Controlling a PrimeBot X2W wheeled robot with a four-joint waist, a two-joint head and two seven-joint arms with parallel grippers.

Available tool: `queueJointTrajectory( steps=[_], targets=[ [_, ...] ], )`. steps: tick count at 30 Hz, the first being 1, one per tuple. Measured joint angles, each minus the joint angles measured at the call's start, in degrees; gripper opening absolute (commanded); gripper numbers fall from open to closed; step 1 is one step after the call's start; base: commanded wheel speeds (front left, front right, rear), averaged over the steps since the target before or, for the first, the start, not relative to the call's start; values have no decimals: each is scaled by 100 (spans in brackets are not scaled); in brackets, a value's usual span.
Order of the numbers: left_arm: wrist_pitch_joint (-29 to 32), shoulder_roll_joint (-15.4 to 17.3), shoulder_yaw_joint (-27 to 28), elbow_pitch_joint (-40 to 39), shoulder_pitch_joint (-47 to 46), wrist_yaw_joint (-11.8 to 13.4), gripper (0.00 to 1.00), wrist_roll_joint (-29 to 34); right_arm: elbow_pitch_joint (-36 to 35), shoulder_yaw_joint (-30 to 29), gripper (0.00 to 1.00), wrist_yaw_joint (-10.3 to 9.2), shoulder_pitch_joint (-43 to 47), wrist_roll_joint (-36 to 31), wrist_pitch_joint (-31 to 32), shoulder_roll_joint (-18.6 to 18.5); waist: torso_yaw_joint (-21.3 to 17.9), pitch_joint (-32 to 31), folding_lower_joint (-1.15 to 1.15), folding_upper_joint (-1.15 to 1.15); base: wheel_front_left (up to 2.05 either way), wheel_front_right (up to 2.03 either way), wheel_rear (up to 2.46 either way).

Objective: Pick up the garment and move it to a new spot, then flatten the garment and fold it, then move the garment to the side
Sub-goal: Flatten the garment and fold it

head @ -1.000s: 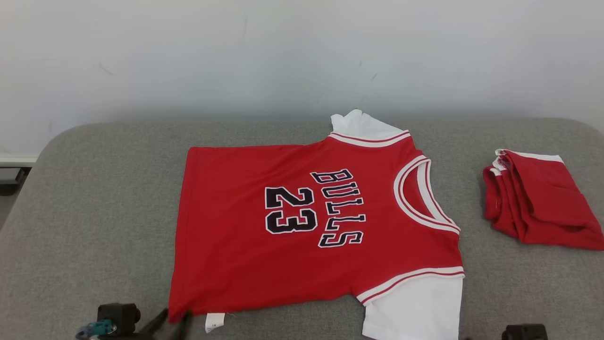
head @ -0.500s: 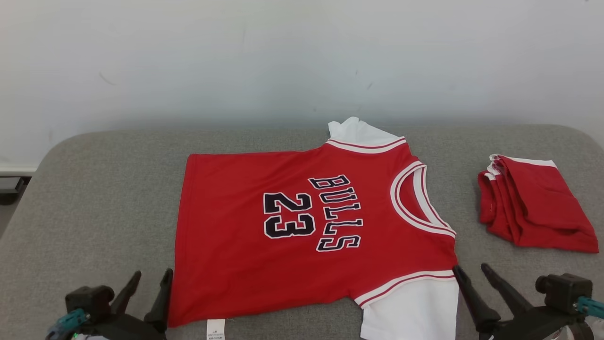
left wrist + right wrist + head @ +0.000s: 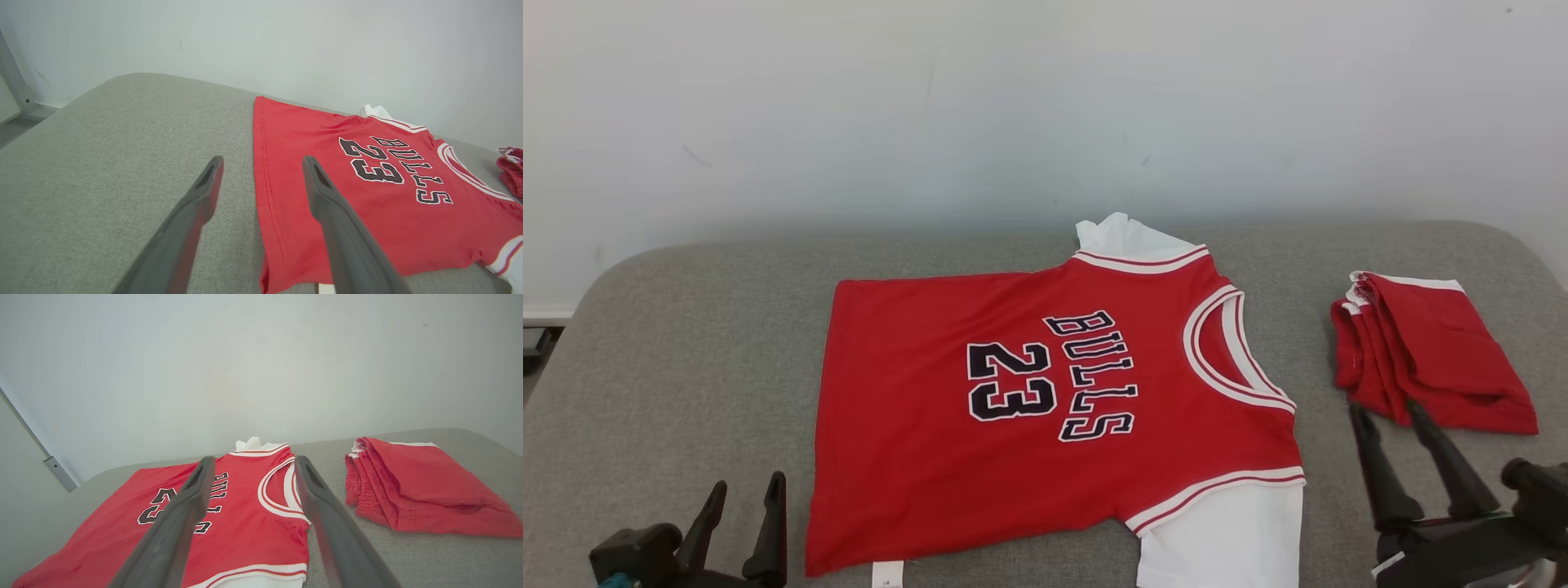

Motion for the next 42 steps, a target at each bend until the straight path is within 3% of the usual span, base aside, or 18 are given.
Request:
queueJointTrajectory(
  steps=[9, 17, 32, 42],
  targets=[
    [-8, -79, 269, -528, 393, 92, 100, 187, -76, -457, 100, -102, 365, -147, -162, 90, -63, -10, 0, 0, 0, 0, 0],
    [-9, -86, 457, -895, 688, 96, 100, 534, -231, -609, 100, -143, 471, -256, -211, 417, -150, 1, 0, 0, 0, 0, 0],
    [63, -120, 693, -1072, 710, 97, 100, 1516, -265, -550, 100, -149, 479, -895, -52, 198, -187, 68, 0, 0, 0, 0, 0],
    [361, -193, 851, -1261, 811, 97, 100, 1656, -267, -557, 100, -151, 556, -955, 154, 238, -165, 71, 0, 0, 0, 0, 0]
  ],
)
